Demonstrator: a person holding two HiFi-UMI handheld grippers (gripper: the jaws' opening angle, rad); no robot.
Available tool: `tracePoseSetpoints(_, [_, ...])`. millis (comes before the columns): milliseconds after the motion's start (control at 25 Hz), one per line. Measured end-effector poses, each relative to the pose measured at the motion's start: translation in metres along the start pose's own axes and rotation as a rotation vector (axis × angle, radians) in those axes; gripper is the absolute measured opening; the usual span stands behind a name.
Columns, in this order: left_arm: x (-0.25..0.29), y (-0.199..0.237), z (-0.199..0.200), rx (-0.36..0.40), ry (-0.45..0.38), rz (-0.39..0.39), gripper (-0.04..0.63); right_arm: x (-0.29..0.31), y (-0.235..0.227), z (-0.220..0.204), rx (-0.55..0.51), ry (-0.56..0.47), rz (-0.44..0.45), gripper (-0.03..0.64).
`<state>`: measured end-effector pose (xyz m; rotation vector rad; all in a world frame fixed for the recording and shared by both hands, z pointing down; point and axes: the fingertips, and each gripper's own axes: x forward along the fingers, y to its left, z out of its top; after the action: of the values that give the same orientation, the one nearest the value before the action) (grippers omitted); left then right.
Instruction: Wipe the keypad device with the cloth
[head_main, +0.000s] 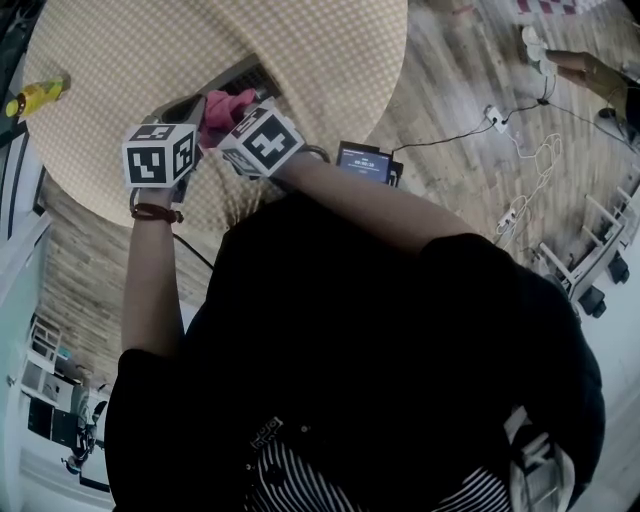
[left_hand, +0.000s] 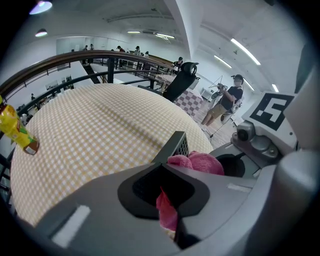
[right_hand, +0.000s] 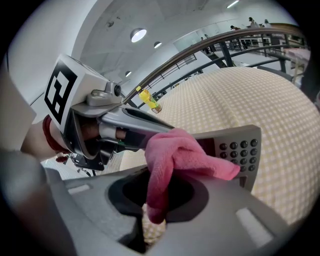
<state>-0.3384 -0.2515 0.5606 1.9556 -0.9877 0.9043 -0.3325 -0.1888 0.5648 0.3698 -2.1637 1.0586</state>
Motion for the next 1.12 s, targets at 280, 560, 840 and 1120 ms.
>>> tracePoseSetpoints(280, [-0.001,0.000,0.002,-0.015,0.003,-0.013,0.006,-0.001,0.000,0.005,-0.007,0.020,-0.019,0.063])
tracePoseSetpoints(560, [-0.003,0.000,0.003,-0.006,0.000,0.011,0.008,0.003,-0.028,0.007,0.065,0.016,-0.083,0.063])
tracePoseSetpoints(840, [0.000,-0.001,0.002,0.003,0.026,-0.013,0.006,0.017,-0.037,-0.021,0.144,0.031,-0.082,0.063])
tracePoseSetpoints(1120, [0.000,-0.002,0.001,0.005,0.022,0.002,0.006,0.026,-0.043,-0.046,0.227,0.076,-0.064,0.063])
